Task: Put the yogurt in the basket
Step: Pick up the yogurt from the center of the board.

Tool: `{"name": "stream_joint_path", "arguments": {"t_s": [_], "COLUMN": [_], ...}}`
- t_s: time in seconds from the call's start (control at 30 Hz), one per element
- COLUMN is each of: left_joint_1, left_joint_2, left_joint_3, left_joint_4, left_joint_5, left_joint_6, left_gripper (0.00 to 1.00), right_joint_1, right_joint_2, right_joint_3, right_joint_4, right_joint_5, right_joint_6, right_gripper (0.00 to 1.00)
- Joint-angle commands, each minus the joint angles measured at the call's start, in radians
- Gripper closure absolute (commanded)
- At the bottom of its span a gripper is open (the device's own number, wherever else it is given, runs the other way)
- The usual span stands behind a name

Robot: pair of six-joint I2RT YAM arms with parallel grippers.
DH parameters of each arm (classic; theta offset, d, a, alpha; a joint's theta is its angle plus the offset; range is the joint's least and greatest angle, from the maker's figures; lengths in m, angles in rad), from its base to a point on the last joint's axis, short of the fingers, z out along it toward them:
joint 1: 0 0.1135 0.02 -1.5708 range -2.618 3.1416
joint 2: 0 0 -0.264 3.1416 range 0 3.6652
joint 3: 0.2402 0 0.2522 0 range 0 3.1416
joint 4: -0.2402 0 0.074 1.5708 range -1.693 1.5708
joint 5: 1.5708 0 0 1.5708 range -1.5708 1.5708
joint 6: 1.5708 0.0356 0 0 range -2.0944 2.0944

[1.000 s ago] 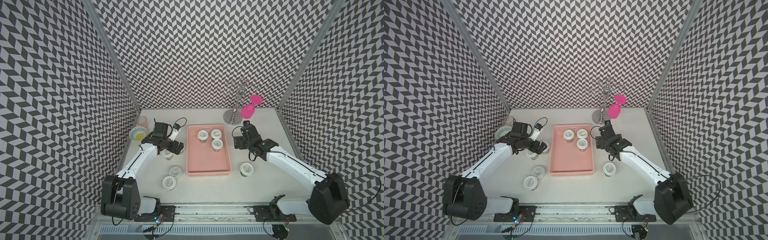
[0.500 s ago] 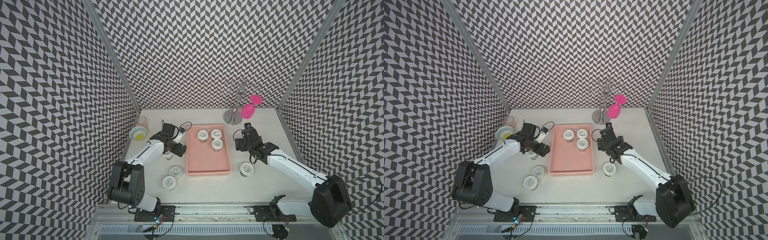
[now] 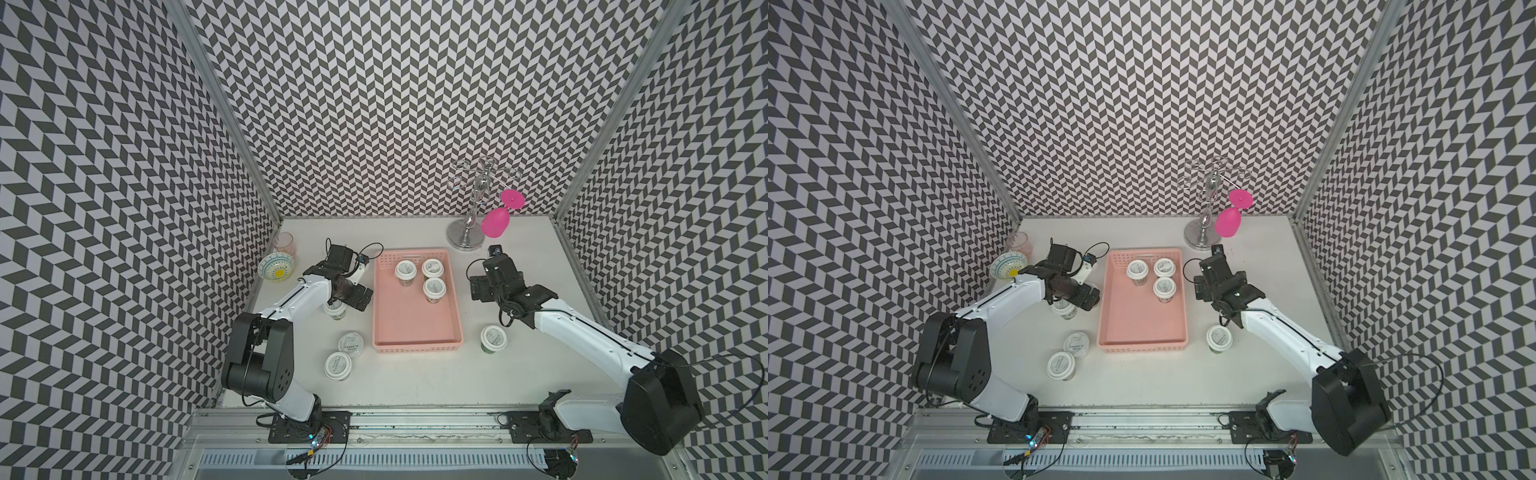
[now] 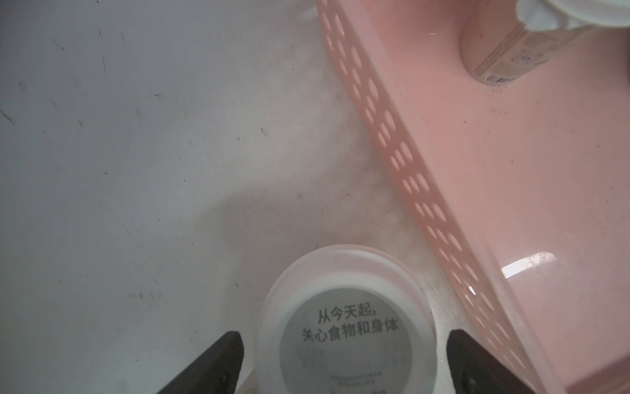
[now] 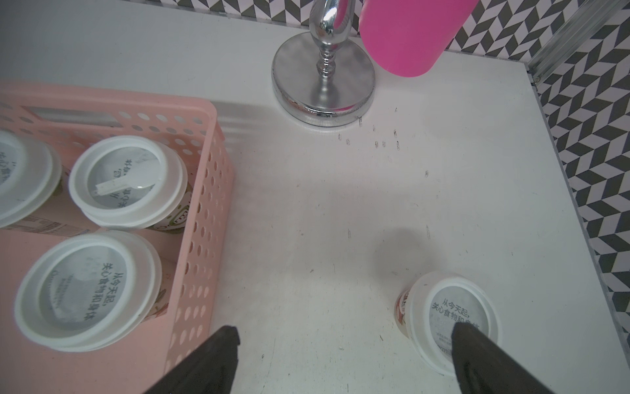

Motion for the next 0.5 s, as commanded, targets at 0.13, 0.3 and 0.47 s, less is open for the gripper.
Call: {"name": "stream_joint_path", "arguments": {"t_s": [0.13,0.3,0.47], "left_joint_1": [-0.009,-0.01,-0.011], "left_joint_2": [0.007,0.007,0.007], "left_joint_3": [0.026,0.026,0.025], "left_joint_4": [-0.012,-0.012,-0.01], "left_joint_5": [0.003,0.002,0.004], "left_joint_6": [-0.004,-0.004,-0.004], "left_gripper": [0.15,0.2,0.26], "right_joint_1": [-0.001,-0.003,-0.002], "right_joint_2": [-0.021,-0.023,-0.021], "right_joint_3": [-0.006,-0.007,-0.007], "right_joint_4": [0.043,0.043,0.044], "right_joint_5": [0.014,0.014,0.013], "right_joint_6": [-0.01,-0.009,-0.009], "right_gripper": [0.01,0.0,0.01]}}
